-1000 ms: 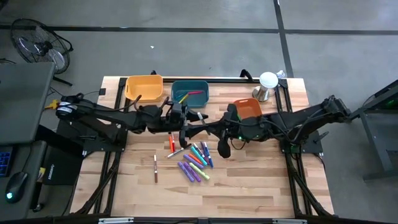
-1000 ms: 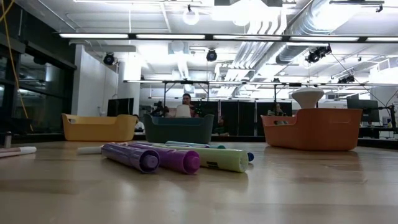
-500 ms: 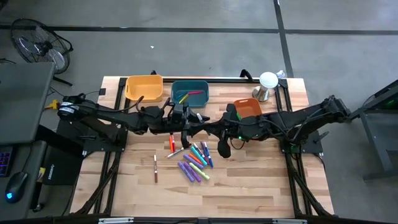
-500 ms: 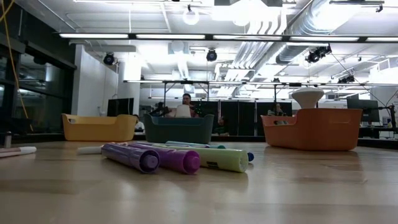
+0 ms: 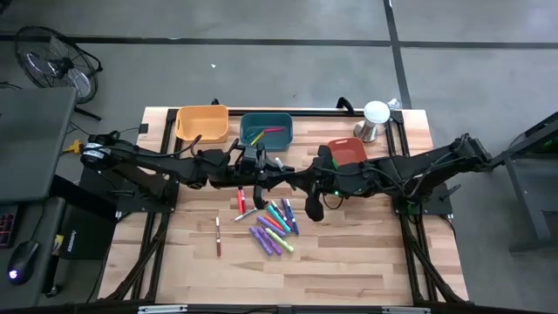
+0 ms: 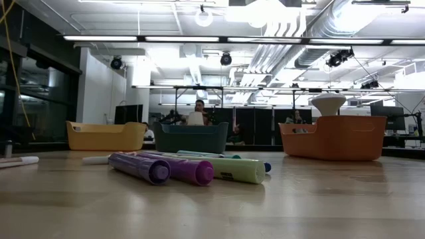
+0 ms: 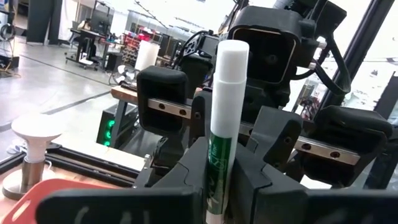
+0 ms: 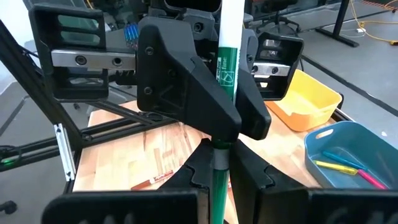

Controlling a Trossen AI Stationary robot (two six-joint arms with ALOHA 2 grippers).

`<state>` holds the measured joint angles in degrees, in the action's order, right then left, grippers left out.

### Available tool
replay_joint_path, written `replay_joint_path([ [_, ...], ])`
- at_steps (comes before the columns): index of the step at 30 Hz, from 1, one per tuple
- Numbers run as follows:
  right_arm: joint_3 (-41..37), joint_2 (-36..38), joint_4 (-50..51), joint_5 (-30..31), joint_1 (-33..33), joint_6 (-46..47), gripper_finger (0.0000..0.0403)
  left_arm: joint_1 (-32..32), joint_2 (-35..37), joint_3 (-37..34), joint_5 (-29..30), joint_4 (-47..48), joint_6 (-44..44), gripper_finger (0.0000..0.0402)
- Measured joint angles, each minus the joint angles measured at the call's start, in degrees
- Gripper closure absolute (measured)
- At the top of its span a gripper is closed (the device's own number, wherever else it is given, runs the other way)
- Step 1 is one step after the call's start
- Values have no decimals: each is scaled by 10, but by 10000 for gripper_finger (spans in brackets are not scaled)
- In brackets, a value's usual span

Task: Pick & Place Markers
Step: Put the green marker pen into the yellow bin

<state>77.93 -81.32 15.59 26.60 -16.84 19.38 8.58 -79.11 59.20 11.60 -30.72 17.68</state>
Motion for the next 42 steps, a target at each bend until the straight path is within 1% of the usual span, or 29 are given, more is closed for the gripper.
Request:
replay_joint_path([
  [2,0,0,0,-2,0,-3,368,0,0,0,-2,0,0,374],
  [7,0,0,0,-10,0,-6,288,0,0,0,-3,5,3,374],
  [10,0,0,0,-10,0,-7,249,0,0,0,-3,5,3,374],
  [12,0,2,0,-6,0,-6,229,0,0,0,-3,5,3,374],
  [15,0,11,7,1,0,-6,209,0,0,0,-2,7,2,374],
  [18,0,27,29,10,1,-4,201,-2,0,0,1,9,-4,374],
  [21,0,47,64,36,2,3,200,-12,1,0,5,15,-6,374],
  [27,0,86,155,63,2,52,199,-48,28,-1,8,56,6,374],
  [31,0,98,226,76,2,93,198,-74,45,-1,29,90,8,374],
  [37,0,98,294,71,2,146,198,-127,91,0,52,206,20,374],
  [42,0,98,307,78,2,158,198,-198,128,0,55,327,29,374],
])
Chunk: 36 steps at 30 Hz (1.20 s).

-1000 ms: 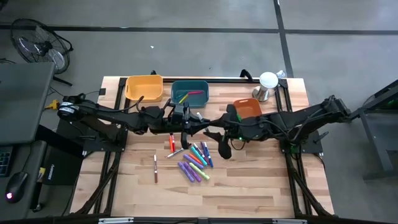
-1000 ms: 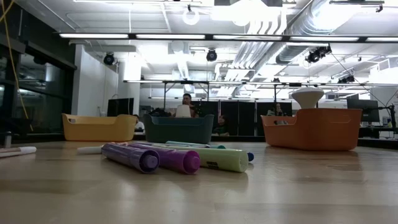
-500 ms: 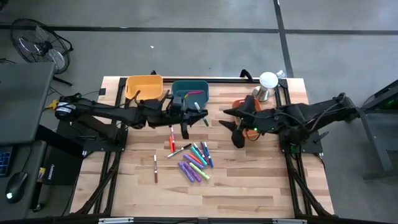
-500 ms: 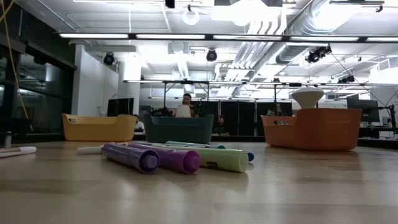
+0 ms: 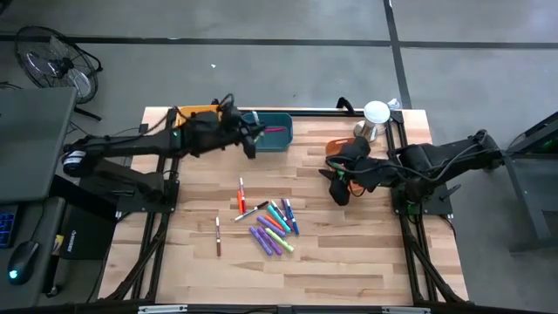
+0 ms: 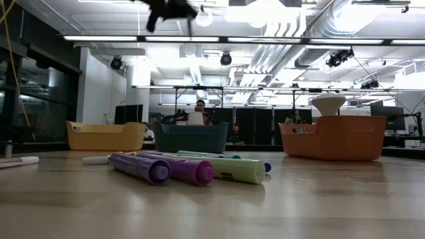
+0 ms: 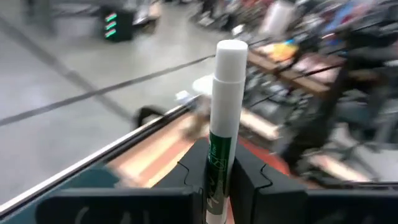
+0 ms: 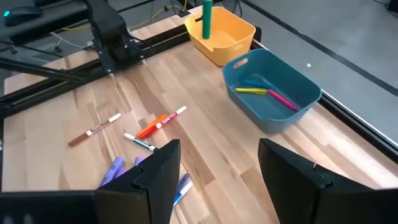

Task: Pick & Place Markers
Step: Put the green marker pen into the yellow bin

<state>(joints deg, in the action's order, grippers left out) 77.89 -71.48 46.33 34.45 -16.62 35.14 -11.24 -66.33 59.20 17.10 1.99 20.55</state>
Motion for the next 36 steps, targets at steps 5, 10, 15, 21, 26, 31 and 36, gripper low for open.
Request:
replay_joint_path([
  [5,0,0,0,11,2,0,198,-101,22,0,-51,111,-10,374],
  [10,0,0,2,33,2,0,198,-224,26,0,-131,203,-36,374],
  [15,0,0,2,62,3,-5,199,-327,4,0,-209,245,-107,374],
  [21,0,0,10,73,3,-2,197,-408,-39,0,-235,300,-138,374],
  [26,0,0,27,73,5,10,198,-434,-78,0,-211,328,-95,374],
  [31,0,0,29,76,5,10,198,-436,-93,0,-144,326,-23,374],
  [36,0,0,38,74,5,11,197,-435,-94,0,-116,358,-119,374],
])
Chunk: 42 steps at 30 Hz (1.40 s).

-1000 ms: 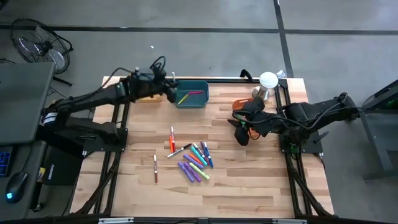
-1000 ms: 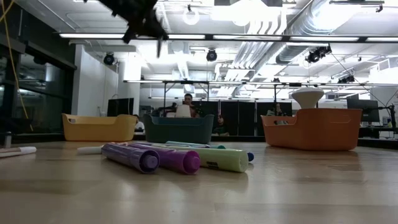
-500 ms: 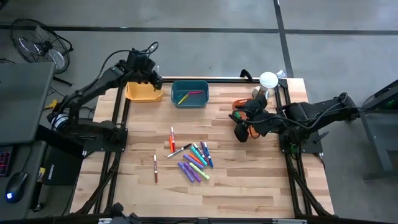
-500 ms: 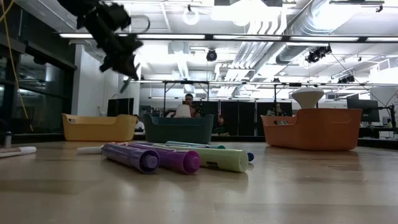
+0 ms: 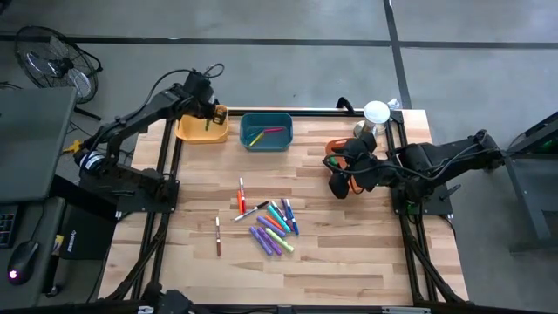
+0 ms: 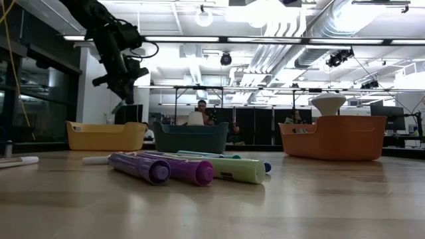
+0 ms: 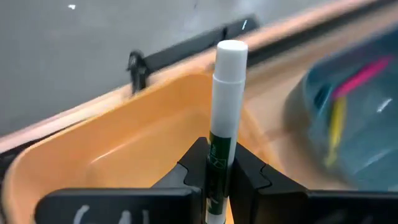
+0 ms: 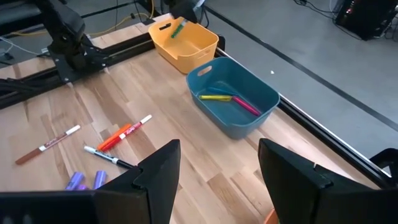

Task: Pick & Place Markers
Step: Put the green marker pen into the yellow bin

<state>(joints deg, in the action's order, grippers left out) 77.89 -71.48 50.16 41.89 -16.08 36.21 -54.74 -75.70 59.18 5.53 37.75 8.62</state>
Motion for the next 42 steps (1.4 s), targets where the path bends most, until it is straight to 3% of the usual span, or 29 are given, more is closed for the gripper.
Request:
replay_joint_path([
  [6,0,0,11,0,0,-1,198,0,-6,0,93,44,-154,374],
  [15,0,0,15,1,0,-2,198,0,-62,0,158,52,-385,374],
  [19,0,0,15,2,0,0,197,0,-99,0,192,58,-449,374],
  [32,0,0,15,0,4,15,198,0,-152,0,153,74,-490,374],
  [42,0,0,15,0,4,15,198,10,-164,0,142,67,-509,342],
])
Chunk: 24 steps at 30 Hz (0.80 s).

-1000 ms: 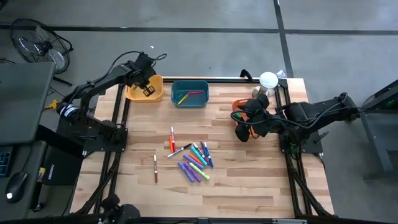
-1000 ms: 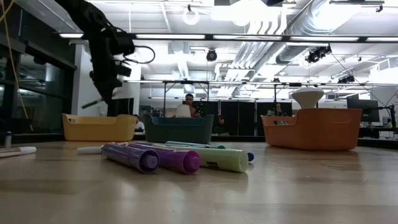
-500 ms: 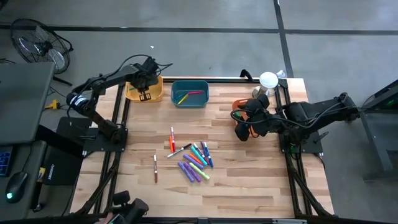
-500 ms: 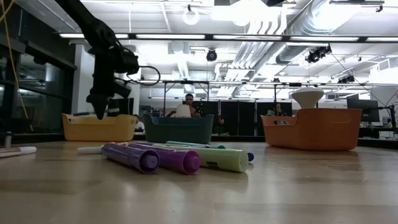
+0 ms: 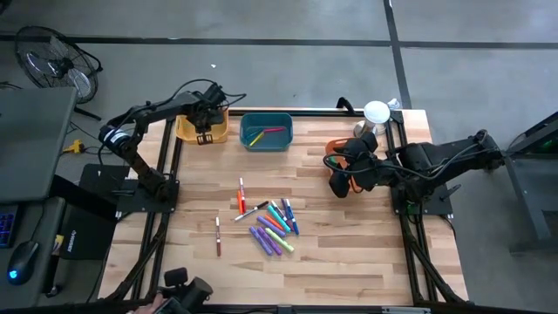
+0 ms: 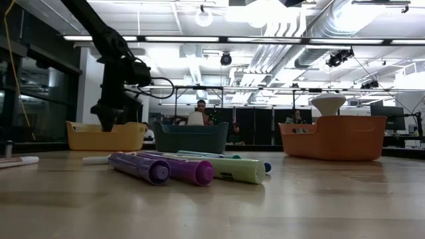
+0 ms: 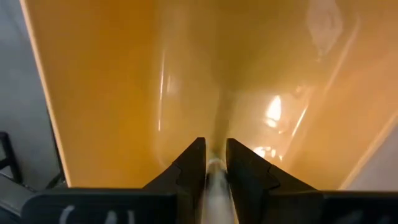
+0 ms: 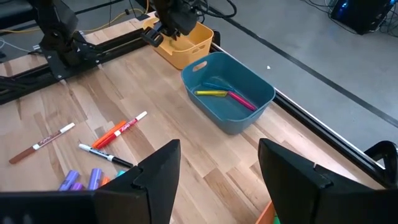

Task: Pick & Place Markers
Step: Put the green marker pen into the yellow bin, then put the brown marker pen into the yellow bin

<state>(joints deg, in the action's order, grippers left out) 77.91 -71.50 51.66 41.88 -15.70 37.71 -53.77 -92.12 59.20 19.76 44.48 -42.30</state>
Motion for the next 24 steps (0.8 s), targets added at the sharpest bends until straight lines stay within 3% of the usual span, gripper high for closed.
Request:
replay_joint_path([
  [12,0,0,0,-7,0,9,197,53,0,21,9,9,5,338],
  [18,0,0,0,-9,0,12,198,59,0,93,3,67,67,337],
  [24,0,0,0,-16,0,23,198,58,26,187,-58,152,165,337],
])
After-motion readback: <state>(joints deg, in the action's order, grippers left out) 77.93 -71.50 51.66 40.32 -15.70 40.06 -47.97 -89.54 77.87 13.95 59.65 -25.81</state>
